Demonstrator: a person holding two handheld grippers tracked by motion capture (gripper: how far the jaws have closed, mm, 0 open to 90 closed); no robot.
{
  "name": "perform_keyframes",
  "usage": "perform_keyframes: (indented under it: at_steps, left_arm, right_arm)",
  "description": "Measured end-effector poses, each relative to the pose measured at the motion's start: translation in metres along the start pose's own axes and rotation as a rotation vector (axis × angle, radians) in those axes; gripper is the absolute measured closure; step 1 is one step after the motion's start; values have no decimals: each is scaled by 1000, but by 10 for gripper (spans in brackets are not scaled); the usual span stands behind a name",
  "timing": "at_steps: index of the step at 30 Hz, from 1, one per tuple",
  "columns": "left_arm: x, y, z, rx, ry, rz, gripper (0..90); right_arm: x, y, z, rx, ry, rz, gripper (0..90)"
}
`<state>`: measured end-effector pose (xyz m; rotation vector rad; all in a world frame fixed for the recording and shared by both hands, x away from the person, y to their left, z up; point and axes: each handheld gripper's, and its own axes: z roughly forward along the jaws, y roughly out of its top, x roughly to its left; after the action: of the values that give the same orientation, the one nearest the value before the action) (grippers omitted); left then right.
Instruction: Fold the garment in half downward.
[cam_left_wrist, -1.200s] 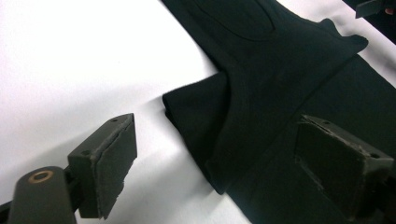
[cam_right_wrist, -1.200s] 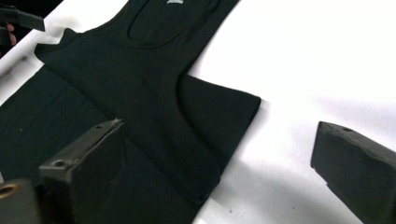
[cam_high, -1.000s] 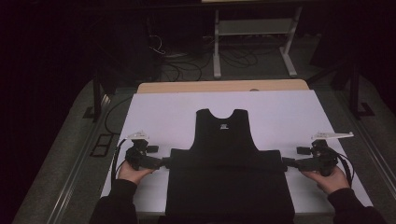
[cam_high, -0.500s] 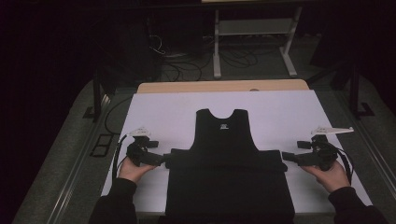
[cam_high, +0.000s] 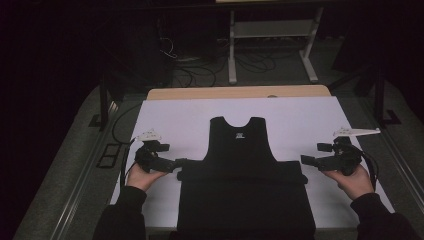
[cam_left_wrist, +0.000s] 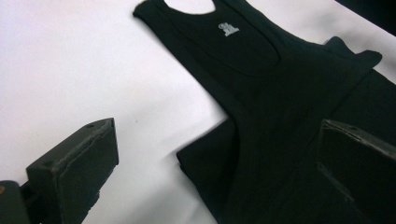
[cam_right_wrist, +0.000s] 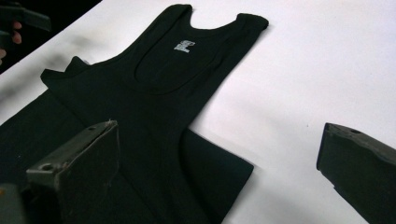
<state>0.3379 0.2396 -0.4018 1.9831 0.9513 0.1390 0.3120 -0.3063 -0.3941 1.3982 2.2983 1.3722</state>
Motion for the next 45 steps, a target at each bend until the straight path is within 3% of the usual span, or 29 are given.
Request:
perform_keyframes:
  at_steps: [21,45]
  left_arm:
    - [1,34,3,1,7,47,0]
    - [1,67,23,26,-13,73,0]
  right_arm:
    - [1,26,4,8,2,-57,0]
    - [-2,60,15,19,-15,-86,0]
